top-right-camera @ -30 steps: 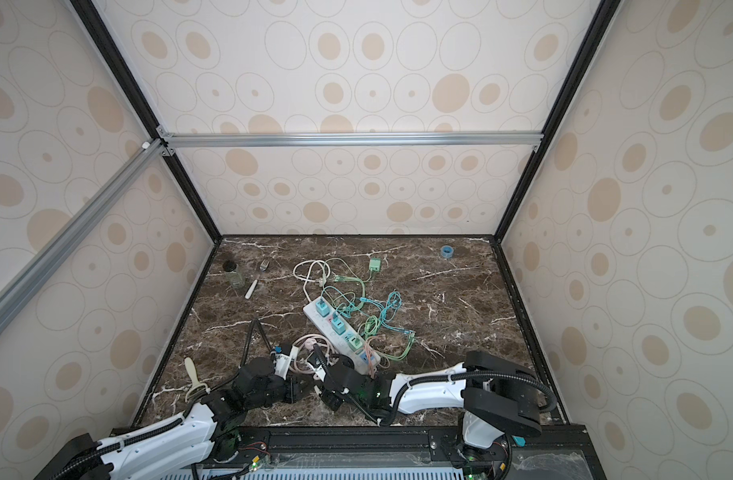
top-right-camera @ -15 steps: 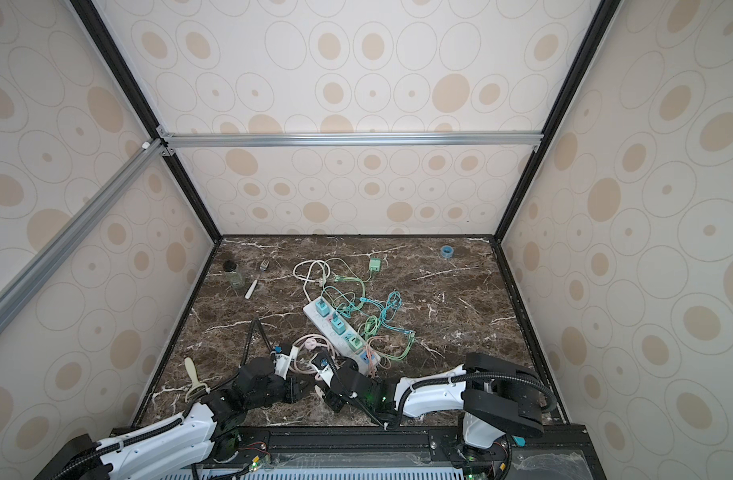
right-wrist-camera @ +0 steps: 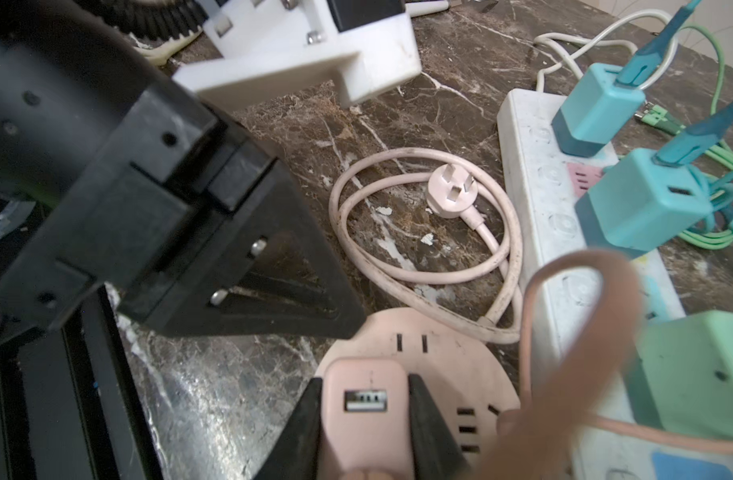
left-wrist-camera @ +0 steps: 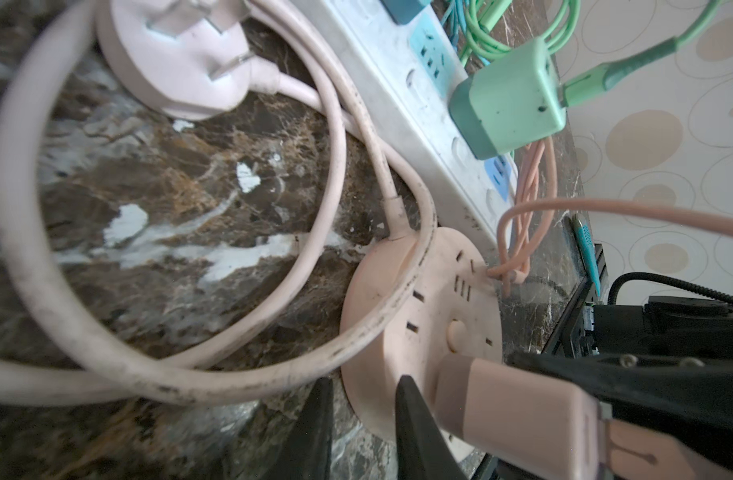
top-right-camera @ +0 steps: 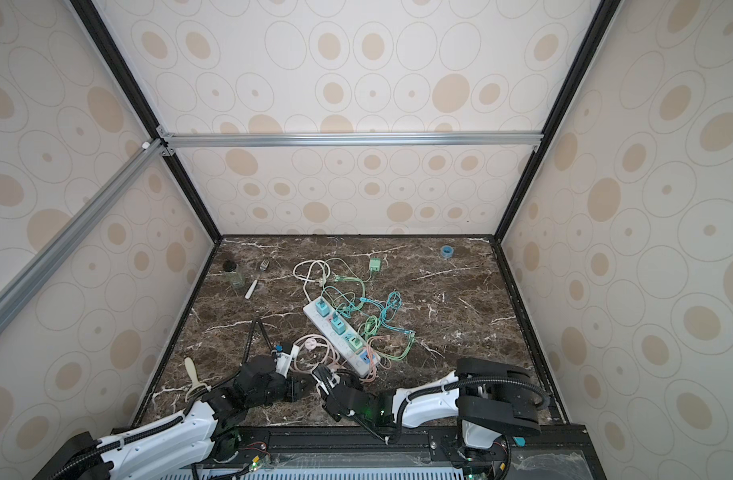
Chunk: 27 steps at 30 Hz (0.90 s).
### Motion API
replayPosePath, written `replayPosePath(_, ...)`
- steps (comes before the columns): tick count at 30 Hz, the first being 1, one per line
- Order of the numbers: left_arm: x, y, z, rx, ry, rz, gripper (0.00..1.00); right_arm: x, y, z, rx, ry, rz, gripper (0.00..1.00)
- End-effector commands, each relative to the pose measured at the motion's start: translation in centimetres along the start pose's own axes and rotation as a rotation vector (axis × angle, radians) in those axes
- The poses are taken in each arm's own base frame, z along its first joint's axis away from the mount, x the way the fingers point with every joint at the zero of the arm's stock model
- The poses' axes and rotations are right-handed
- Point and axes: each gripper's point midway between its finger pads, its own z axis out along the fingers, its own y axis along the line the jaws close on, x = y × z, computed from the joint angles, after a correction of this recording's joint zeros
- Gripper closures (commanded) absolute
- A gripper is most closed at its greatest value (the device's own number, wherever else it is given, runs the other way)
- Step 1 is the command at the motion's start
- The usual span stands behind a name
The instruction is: Insert the plug
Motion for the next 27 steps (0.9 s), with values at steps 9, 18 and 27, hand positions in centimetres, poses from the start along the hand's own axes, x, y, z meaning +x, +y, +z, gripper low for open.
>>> replayPosePath(9,-1.7,-1.3,0.1,0.015,-0.021,-0.017,0.74,7.6,-3.1,-0.5,0.098,0.150,-0.019,0.73)
replayPosePath(18,-2.6,-2.4,-0.3,0.031,-0.038,-0.004,0.74,9.4,-3.1,-0.1,0.083,0.170,-0.071,0.77)
replayPosePath(27,-3.3,-1.7,-1.3,-0.043,-0.062,0.010,0.73,9.5,-2.7,-0.1,0.064,0.223,-0.143,0.77)
